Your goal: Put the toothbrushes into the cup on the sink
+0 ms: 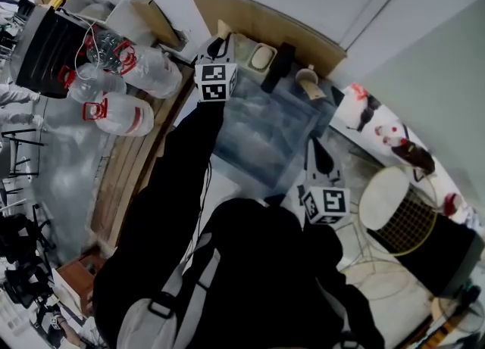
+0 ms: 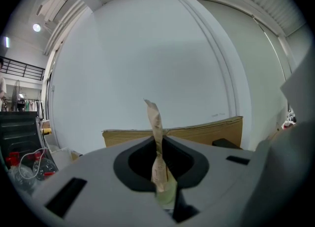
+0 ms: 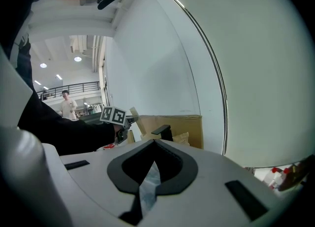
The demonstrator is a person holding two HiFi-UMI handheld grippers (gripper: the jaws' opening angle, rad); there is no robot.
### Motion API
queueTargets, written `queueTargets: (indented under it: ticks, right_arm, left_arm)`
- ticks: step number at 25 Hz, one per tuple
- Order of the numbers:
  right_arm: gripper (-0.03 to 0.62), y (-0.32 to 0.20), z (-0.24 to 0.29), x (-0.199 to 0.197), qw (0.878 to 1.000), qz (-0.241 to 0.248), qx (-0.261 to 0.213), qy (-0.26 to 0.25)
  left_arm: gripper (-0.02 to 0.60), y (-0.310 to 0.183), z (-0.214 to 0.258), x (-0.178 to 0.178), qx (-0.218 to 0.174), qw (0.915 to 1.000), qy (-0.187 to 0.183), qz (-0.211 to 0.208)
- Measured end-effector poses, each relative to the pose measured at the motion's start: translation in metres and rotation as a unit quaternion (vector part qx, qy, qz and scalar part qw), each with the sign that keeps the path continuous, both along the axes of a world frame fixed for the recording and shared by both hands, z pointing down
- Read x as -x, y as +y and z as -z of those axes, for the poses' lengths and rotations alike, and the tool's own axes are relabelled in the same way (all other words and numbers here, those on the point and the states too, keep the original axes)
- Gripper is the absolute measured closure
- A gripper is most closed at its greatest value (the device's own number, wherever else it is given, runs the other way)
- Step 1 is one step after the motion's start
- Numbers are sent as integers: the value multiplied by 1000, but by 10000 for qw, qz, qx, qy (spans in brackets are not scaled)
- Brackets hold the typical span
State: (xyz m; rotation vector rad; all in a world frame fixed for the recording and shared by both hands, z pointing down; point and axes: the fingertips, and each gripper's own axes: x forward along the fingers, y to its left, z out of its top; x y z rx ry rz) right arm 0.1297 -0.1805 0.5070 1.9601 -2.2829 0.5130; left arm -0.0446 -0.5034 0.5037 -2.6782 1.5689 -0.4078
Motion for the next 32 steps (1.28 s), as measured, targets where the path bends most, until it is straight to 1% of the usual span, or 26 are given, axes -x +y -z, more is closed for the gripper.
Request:
queueTargets:
  ticks: [5,12,17,20,23,25,32]
  right_arm:
    - [592,-5,-3,5,9999,121,13,41]
    - [592,-6,-11,6,9998,118,129,-23]
    - [592,-7,-10,5,9998,127,167,7]
    - [592,-8,-13,1,9997,68,211,-91]
    - [592,-8,-12,-3,9997,88,224,-5]
    - [592,-7,-11,-5,9997,116,192,16]
    - [592,0,-10,0,9996,198,165,-97]
  left_arm:
    - [549,-9,-21,-3,189,9998,7,-27]
    - [549,-12,-48,-7,457,9988,-186,-72]
    - [549,-11,-68,-4,805,9967,-72,-21]
    - [548,-10,-79,-5,978,9952,-90,26]
    - [535,-5,-80,-5,986,9951,-48,33]
    - [515,0,-74,-6,941,9956,-10,34]
    - [515,20,-46,-6,698,9975,68,-23]
